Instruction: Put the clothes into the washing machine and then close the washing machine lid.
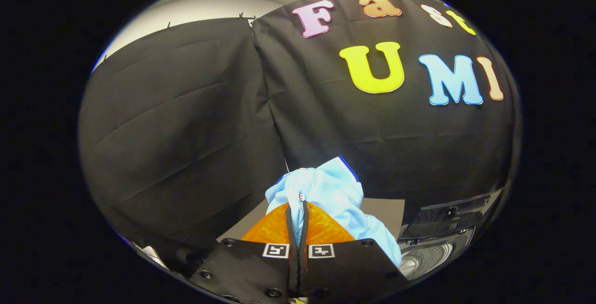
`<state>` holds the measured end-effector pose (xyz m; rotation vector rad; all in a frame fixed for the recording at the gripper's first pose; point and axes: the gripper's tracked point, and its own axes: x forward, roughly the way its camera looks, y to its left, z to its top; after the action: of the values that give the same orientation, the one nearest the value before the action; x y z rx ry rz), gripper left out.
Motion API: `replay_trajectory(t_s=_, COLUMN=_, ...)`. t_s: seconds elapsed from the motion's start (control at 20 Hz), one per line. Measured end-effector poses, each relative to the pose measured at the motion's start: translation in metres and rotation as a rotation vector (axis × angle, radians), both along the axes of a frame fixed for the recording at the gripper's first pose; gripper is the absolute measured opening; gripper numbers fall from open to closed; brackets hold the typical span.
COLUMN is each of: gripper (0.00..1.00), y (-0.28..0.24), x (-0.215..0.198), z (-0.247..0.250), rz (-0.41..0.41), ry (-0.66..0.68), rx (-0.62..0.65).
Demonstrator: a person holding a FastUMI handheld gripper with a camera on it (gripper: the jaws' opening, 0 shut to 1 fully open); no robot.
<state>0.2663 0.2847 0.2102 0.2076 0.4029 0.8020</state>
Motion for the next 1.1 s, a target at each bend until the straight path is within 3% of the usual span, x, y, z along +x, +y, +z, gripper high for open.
replay_trajectory(t_s=0.55, gripper=0.01, y=-0.109, x=0.035, z=0.031, rz=-0.077, ry=-0.025, rx=0.062)
replay_trajectory(t_s=1.1, gripper=0.01, y=-0.254, x=0.061, z=0.011, rz=-0.19, ry=-0.052, rx=0.021)
